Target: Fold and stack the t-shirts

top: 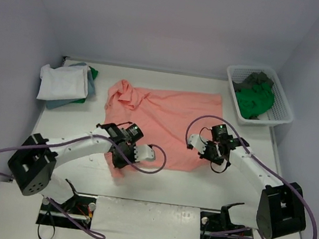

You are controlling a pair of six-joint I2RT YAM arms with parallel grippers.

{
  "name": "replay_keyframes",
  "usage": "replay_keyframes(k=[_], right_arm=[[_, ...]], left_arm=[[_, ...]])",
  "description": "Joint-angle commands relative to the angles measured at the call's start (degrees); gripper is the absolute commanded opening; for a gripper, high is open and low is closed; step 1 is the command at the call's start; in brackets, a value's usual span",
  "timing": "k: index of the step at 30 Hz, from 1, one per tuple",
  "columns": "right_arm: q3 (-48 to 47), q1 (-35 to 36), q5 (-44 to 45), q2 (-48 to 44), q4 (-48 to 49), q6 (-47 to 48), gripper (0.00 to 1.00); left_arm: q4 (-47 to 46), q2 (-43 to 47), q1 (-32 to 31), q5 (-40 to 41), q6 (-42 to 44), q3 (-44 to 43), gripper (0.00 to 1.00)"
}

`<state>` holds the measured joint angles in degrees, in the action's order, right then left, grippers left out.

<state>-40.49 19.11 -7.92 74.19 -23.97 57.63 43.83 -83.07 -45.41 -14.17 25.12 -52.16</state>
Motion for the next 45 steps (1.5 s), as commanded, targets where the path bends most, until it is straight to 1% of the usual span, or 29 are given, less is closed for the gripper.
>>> replay_keyframes(k=[1, 6, 9, 15, 16, 19, 22, 26, 30, 32, 33, 34, 35, 36, 37, 39, 40, 41, 42, 43, 45], right_arm=[[-3.3, -0.2, -1.6, -2.7, -0.9, -1.8, 0.0], [-4.9, -0.7, -1.0, -4.8, -1.1, -2.1, 0.0], [-5.1, -0.7, -0.7, -5.3, -1.2, -2.0, 0.0], [-7.0, -2.9, -0.3, -6.0, -1.3, -1.1, 0.0], [-7.1, -3.6, -0.1, -6.4, -1.3, -0.9, 0.0], [-7.1, -4.7, 1.1, -7.8, -1.4, -0.3, 0.0], [-8.2, -6.6, 1.2, -8.5, -1.3, 0.6, 0.0], [-11.4, -11.4, -0.9, -9.2, -1.3, 1.1, 0.0], [-15.4, -13.8, -2.4, -8.4, -1.3, 0.6, 0.0], [-19.7, -17.0, -5.8, -6.9, -0.6, -2.8, 0.0], [-21.2, -18.2, -7.4, -6.3, -0.6, -2.9, 0.0], [-22.7, -18.8, -9.2, -5.6, -0.5, -4.7, 0.0], [-23.9, -18.9, -10.5, -5.2, -0.3, -5.5, 0.0], [-25.8, -18.9, -10.9, -5.0, -0.2, -6.0, 0.0], [-26.6, -18.9, -10.9, -4.7, 0.1, -7.6, 0.0], [-27.9, -18.9, -11.9, -4.1, -0.2, -8.8, 0.0], [-27.3, -18.9, -12.2, -4.6, -0.4, -8.8, 0.0], [-26.1, -18.9, -12.4, -5.2, -0.5, -7.9, 0.0], [-24.9, -18.8, -11.9, -5.7, -0.6, -7.3, 0.0], [-22.2, -18.4, -11.2, -6.5, -0.8, -6.5, 0.0], [-18.9, -18.1, -10.7, -8.1, -0.9, -3.9, 0.0]], left_arm=[[6.7, 6.5, 3.5, -0.7, 1.2, -6.2, 0.0], [12.9, 11.7, 8.0, -0.4, 3.4, -10.4, 0.0], [14.8, 14.5, 9.6, 0.5, 4.6, -12.0, 0.0], [15.5, 18.6, 15.6, 3.8, 7.8, -13.2, 0.0], [15.6, 18.9, 17.5, 3.6, 8.1, -13.6, 0.0], [15.7, 20.2, 20.0, 0.2, 8.0, -15.2, 0.0], [14.8, 20.3, 20.1, 0.2, 7.7, -16.4, 0.0], [10.9, 19.8, 20.4, 4.0, 7.9, -17.8, 0.0], [9.3, 18.4, 21.0, 3.9, 7.7, -21.6, 0.0], [4.1, 18.6, 21.0, 6.2, 9.0, -21.9, 0.0], [4.1, 18.6, 21.0, 7.5, 9.0, -21.9, 0.0], [-0.2, 18.6, 21.2, 8.9, 9.8, -22.0, 0.0], [-2.2, 18.4, 22.3, 10.8, 9.9, -22.4, 0.06], [-3.5, 17.3, 23.0, 11.1, 10.1, -23.1, 0.06], [-4.9, 16.5, 23.7, 11.0, 9.6, -25.9, 0.06], [-4.6, 13.9, 26.2, 9.3, 7.6, -29.3, 0.07], [-2.9, 12.9, 27.0, 7.2, 5.4, -33.1, 0.09], [0.2, 12.1, 27.7, 0.2, 5.3, -34.8, 0.11], [7.2, 10.1, 27.9, -2.7, 6.2, -36.5, 0.13], [9.7, 9.2, 27.8, -4.9, 7.5, -38.8, 0.13], [15.5, 8.2, 27.8, -8.9, 7.8, -39.5, 0.13]])
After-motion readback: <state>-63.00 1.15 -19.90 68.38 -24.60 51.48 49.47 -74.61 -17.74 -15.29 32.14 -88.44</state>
